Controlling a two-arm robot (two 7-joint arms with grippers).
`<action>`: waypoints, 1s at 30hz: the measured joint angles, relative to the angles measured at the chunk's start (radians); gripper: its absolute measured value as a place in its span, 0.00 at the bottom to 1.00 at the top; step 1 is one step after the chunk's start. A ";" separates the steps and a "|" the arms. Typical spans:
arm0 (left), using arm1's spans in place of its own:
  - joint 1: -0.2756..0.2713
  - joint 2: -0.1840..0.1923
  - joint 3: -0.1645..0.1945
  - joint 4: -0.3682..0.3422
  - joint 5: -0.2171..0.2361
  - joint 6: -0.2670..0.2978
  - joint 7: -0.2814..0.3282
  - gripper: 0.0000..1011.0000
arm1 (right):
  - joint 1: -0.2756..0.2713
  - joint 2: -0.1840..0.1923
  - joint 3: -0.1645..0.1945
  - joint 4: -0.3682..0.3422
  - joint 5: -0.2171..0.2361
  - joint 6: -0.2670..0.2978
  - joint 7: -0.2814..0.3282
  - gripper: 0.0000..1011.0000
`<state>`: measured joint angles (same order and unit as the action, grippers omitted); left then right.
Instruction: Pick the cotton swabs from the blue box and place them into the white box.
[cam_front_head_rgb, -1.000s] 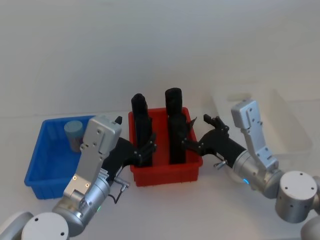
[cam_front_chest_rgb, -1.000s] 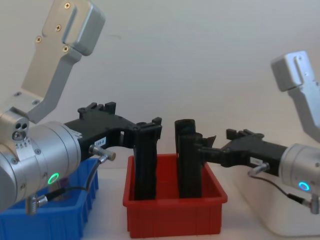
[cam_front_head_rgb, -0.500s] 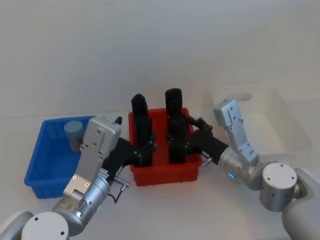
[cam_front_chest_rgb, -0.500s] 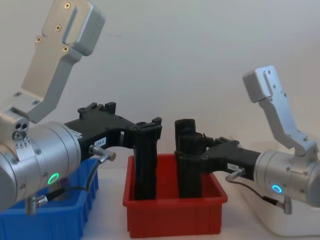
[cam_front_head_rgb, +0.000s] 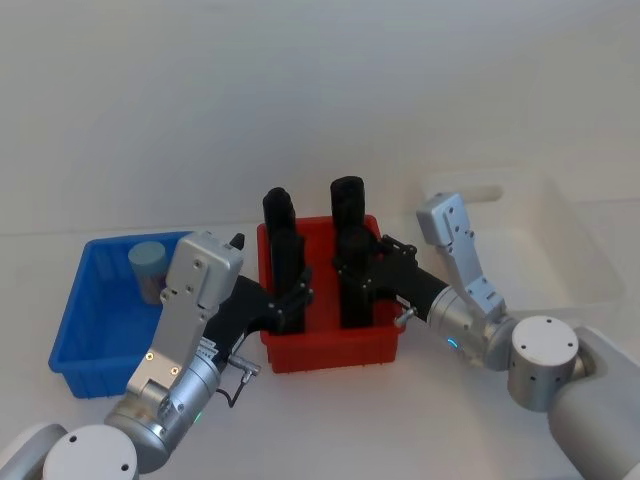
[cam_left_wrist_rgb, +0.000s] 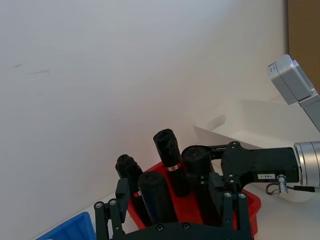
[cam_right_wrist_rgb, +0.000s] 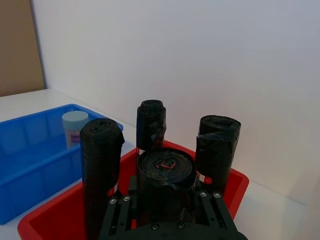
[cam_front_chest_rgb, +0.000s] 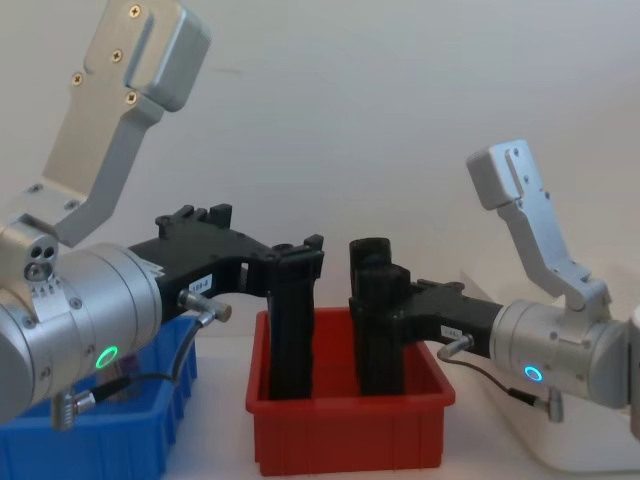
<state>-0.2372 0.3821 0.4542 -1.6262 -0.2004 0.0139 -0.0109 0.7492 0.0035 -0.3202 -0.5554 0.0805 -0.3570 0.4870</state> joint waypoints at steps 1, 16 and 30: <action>0.000 0.000 0.000 0.000 0.000 0.000 0.000 0.99 | 0.003 -0.001 0.000 0.006 0.001 -0.004 0.000 0.57; 0.000 0.000 0.000 0.000 0.000 0.000 0.000 0.99 | -0.047 0.016 0.019 -0.136 0.046 0.007 -0.016 0.53; 0.000 0.000 0.000 0.000 0.000 0.000 0.000 0.99 | -0.176 0.067 0.039 -0.468 0.080 0.081 -0.099 0.53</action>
<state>-0.2372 0.3821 0.4542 -1.6262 -0.2004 0.0139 -0.0109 0.5731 0.0703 -0.2809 -1.0232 0.1609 -0.2758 0.3881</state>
